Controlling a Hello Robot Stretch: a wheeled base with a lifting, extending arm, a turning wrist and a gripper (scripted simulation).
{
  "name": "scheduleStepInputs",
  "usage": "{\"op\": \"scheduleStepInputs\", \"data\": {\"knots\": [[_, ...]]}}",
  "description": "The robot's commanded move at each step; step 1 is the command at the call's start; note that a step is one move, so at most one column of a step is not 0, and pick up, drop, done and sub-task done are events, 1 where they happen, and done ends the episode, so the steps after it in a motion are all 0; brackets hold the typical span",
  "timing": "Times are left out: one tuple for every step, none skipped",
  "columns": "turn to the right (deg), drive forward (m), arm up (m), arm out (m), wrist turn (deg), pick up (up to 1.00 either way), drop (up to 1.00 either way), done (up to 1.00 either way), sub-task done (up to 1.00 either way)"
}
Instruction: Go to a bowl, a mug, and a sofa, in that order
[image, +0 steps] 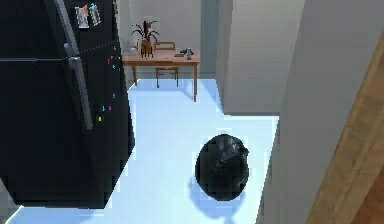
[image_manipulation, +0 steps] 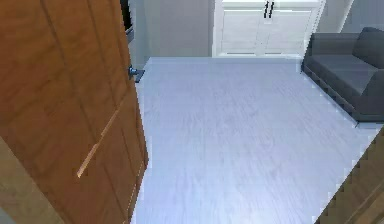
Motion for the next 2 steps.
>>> {"op": "scheduleStepInputs", "data": {"knots": [[6.0, 0.00, 0.00, 0.00, 0.0, 0.00, 0.00, 0.00, 0.00], [0.0, 0.30, 0.00, 0.00, 0.0, 0.00, 0.00, 0.00, 0.00]]}}
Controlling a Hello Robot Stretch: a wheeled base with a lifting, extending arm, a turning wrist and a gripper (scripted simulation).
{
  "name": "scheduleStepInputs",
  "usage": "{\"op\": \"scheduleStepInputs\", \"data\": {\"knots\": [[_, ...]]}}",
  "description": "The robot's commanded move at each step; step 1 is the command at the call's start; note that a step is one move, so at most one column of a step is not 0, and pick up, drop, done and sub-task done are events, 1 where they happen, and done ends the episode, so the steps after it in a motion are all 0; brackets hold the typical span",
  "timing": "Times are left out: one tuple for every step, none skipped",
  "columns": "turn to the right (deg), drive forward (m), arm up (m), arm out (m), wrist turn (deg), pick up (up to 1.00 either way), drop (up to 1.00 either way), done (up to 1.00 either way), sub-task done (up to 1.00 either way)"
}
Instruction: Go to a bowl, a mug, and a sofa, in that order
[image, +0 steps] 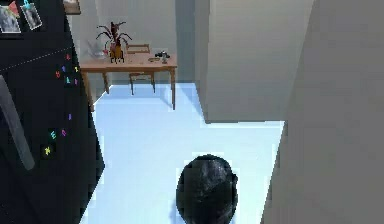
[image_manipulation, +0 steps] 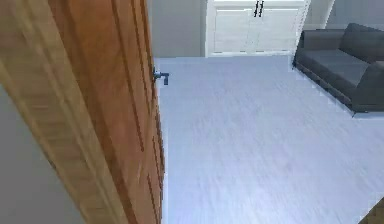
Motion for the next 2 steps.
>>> {"op": "scheduleStepInputs", "data": {"knots": [[-33.0, 0.00, 0.00, 0.00, 0.0, 0.00, 0.00, 0.00, 0.00], [0.0, 1.00, 0.00, 0.00, 0.0, 0.00, 0.00, 0.00, 0.00]]}}
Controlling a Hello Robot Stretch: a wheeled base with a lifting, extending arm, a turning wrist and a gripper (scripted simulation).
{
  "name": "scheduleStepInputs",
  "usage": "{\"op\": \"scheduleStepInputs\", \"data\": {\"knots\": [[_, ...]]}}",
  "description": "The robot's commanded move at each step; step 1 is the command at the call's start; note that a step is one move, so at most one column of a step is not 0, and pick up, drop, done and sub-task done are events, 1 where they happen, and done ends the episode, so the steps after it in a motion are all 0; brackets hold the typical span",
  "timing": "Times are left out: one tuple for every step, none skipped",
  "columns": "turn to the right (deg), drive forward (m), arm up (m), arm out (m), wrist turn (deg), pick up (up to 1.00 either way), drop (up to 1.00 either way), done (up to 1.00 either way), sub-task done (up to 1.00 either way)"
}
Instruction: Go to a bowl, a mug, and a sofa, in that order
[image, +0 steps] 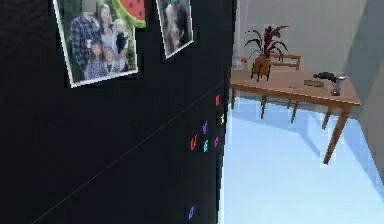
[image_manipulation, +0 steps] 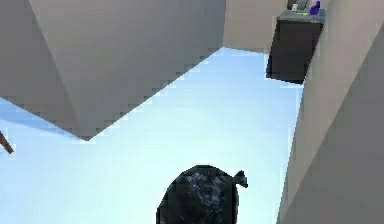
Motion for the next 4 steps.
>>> {"op": "scheduleStepInputs", "data": {"knots": [[27.0, 0.00, 0.00, 0.00, 0.0, 0.00, 0.00, 0.00, 0.00], [0.0, 0.75, 0.00, 0.00, 0.0, 0.00, 0.00, 0.00, 0.00], [3.0, 0.00, 0.00, 0.00, 0.0, 0.00, 0.00, 0.00, 0.00], [0.0, 0.30, 0.00, 0.00, 0.0, 0.00, 0.00, 0.00, 0.00]]}}
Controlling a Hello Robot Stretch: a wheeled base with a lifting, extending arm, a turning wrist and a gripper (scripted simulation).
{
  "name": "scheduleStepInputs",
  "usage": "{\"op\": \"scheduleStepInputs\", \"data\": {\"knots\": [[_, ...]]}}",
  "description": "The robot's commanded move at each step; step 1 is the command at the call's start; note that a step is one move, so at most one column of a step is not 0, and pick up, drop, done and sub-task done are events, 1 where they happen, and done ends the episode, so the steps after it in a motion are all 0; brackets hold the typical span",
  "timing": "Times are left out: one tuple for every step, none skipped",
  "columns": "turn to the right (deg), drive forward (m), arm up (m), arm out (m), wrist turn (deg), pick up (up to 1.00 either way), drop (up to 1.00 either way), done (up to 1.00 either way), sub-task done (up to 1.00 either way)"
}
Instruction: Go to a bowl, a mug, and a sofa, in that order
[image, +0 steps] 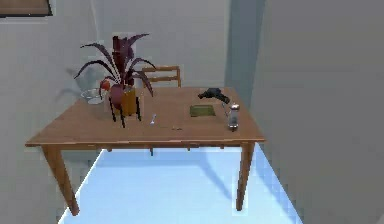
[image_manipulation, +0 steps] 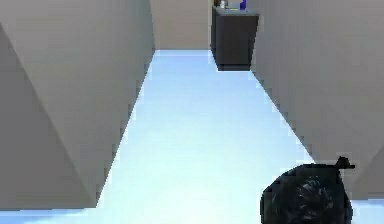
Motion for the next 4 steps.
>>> {"op": "scheduleStepInputs", "data": {"knots": [[-39.0, 0.00, 0.00, 0.00, 0.0, 0.00, 0.00, 0.00, 0.00], [0.0, 0.95, 0.00, 0.00, 0.0, 0.00, 0.00, 0.00, 0.00], [24.0, 0.00, 0.00, 0.00, 0.0, 0.00, 0.00, 0.00, 0.00], [0.0, 0.00, 0.00, 0.00, 0.0, 0.00, 0.00, 0.00, 1.00]]}}
